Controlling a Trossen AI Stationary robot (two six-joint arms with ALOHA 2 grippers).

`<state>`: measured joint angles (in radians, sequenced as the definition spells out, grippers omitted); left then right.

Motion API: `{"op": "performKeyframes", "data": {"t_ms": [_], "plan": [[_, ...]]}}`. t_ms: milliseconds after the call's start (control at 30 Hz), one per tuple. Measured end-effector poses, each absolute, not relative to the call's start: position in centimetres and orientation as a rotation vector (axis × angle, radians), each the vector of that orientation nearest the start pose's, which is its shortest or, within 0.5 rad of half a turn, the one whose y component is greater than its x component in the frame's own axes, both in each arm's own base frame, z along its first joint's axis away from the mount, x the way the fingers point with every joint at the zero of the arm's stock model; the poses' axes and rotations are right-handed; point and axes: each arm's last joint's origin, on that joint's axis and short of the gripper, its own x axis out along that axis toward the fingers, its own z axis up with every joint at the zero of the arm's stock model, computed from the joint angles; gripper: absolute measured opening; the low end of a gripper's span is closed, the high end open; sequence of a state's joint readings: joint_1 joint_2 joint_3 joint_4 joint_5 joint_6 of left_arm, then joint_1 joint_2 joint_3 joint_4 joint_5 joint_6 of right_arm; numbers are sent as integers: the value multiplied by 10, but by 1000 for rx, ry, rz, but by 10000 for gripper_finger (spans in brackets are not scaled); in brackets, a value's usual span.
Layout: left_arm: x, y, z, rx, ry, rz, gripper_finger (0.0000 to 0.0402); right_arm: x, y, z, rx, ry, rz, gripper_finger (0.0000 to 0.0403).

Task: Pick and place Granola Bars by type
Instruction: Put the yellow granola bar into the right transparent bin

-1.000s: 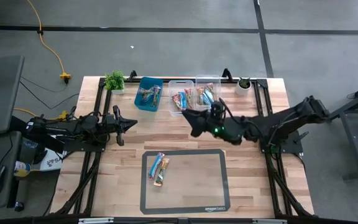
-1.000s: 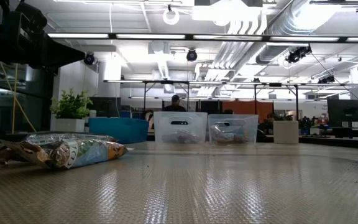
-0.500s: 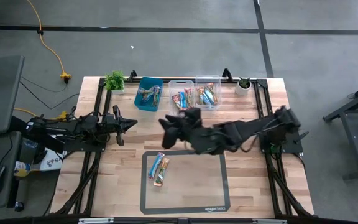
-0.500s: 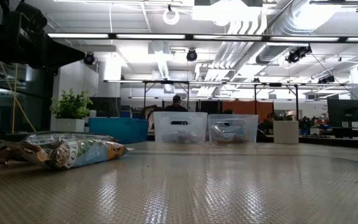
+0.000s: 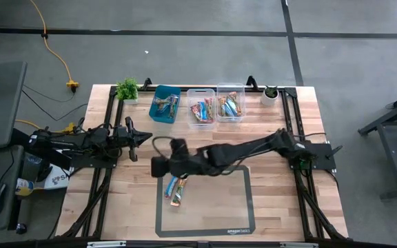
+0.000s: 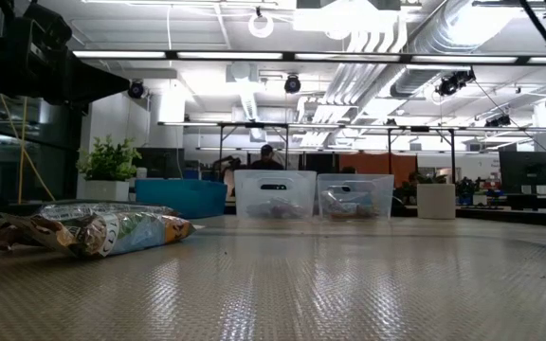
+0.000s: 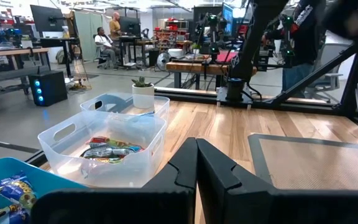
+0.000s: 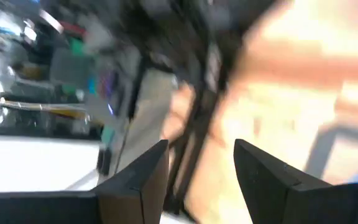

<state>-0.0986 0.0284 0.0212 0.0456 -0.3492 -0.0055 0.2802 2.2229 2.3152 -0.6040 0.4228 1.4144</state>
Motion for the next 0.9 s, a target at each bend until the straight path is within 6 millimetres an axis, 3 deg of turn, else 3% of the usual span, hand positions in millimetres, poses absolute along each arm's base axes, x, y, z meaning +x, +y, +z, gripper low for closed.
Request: {"op": "performKeyframes", "data": {"t_ms": [133, 367, 700, 900], "plan": [[97, 0, 173, -14, -38, 251, 0, 498, 135, 312, 1332, 451, -458, 165], [97, 0, 173, -14, -38, 250, 0, 503, 143, 250, 1429, 791, -587, 165], [97, 0, 173, -14, -37, 250, 0, 488, 139, 229, 1342, 947, -789, 165], [97, 0, 173, -13, -37, 251, 0, 492, 140, 215, 1358, 944, -794, 165]]}}
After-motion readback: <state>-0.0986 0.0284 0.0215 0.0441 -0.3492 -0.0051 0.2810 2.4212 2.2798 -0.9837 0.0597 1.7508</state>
